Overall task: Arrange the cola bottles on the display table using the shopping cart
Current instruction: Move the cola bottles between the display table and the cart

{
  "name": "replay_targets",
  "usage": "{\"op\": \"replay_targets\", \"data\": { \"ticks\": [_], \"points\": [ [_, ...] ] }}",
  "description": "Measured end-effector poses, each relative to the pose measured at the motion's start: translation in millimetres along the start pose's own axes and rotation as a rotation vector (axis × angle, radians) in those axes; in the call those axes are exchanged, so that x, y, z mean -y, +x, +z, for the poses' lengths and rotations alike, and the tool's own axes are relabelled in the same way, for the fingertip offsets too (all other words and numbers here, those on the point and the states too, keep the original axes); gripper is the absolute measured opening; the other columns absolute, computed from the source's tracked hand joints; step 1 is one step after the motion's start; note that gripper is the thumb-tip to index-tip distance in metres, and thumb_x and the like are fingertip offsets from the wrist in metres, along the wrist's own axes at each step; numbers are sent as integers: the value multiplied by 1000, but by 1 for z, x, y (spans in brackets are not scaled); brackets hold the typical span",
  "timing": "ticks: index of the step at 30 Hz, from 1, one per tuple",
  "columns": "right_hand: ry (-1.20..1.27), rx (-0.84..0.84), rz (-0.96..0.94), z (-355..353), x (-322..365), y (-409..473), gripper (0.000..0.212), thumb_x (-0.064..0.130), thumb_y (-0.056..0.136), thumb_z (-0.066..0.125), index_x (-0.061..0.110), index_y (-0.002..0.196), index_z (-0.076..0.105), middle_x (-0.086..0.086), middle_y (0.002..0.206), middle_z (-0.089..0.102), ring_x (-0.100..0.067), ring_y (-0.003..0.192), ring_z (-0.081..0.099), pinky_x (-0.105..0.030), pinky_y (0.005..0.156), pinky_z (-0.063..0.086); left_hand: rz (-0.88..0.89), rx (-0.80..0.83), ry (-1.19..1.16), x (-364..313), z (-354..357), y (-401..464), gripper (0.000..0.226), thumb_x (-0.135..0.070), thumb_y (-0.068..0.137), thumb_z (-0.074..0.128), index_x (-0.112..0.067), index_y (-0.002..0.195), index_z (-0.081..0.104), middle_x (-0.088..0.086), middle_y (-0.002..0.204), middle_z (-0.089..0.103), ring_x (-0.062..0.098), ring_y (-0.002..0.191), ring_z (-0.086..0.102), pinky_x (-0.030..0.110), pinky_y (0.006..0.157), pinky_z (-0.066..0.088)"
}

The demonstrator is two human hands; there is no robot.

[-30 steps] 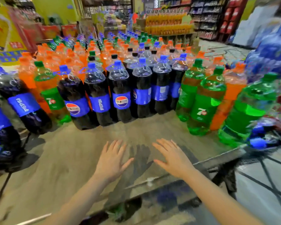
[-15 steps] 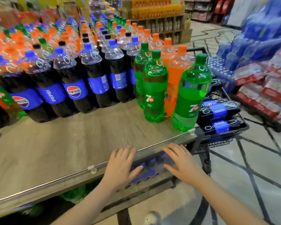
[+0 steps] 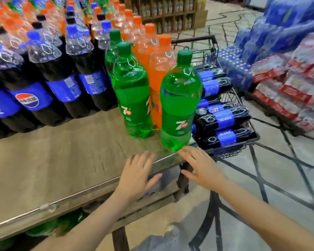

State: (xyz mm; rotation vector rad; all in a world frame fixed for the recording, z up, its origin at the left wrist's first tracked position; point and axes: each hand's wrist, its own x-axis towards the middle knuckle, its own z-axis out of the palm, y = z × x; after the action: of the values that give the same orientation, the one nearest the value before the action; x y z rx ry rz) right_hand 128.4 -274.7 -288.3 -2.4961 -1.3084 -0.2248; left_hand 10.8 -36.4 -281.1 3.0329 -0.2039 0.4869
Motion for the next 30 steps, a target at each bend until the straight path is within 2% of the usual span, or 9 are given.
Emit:
{"op": "replay_targets", "data": {
  "ticks": [3, 7, 13, 18, 23, 26, 30],
  "points": [
    [25, 46, -64, -2, -16, 8, 57, 48, 86, 49, 20, 135, 41, -6, 127, 56, -25, 120, 50, -47, 104, 42, -28, 3, 12, -10, 7, 6, 58, -59, 96, 36, -13, 127, 51, 12, 122, 59, 30, 104, 50, 41, 81, 38],
    [68, 52, -144, -3, -43, 5, 61, 41, 83, 64, 19, 136, 43, -5, 130, 53, -23, 121, 46, -45, 107, 37, -99, 24, 31, -30, 13, 13, 60, -60, 96, 35, -14, 129, 54, 9, 118, 60, 30, 100, 56, 39, 76, 43],
    [92, 52, -273, -18, -114, -11, 65, 32, 75, 77, 15, 132, 51, -7, 127, 56, -23, 116, 51, -46, 104, 37, -269, 48, 79, -90, 24, 30, 63, -58, 92, 40, -12, 130, 58, 9, 122, 60, 31, 101, 58, 41, 84, 41],
    [117, 117, -352, -41, -179, -26, 66, 33, 78, 76, 18, 134, 45, -5, 129, 54, -22, 118, 48, -46, 102, 44, -390, 39, 103, -164, 38, 58, 62, -57, 90, 41, -10, 125, 61, 10, 126, 60, 28, 110, 51, 42, 87, 41],
    [102, 179, -342, -61, -247, -50, 63, 34, 80, 73, 13, 135, 50, -10, 130, 56, -30, 116, 55, -45, 96, 49, -448, 73, 37, -225, 58, 95, 62, -56, 90, 43, -10, 128, 61, 9, 127, 61, 27, 112, 56, 40, 89, 48],
    [99, 208, -284, -71, -283, -59, 61, 39, 79, 64, 15, 133, 48, -9, 126, 58, -30, 110, 57, -44, 93, 50, -451, 73, 14, -243, 69, 125, 62, -55, 89, 43, -10, 129, 58, 8, 123, 63, 25, 109, 59, 36, 89, 42],
    [91, 255, -198, -76, -332, -61, 64, 36, 75, 73, 16, 130, 48, -11, 125, 59, -32, 111, 58, -49, 93, 50, -456, 93, -8, -254, 84, 169, 62, -56, 91, 40, -11, 128, 60, 6, 122, 64, 24, 108, 60, 34, 88, 47]
  ]
}}
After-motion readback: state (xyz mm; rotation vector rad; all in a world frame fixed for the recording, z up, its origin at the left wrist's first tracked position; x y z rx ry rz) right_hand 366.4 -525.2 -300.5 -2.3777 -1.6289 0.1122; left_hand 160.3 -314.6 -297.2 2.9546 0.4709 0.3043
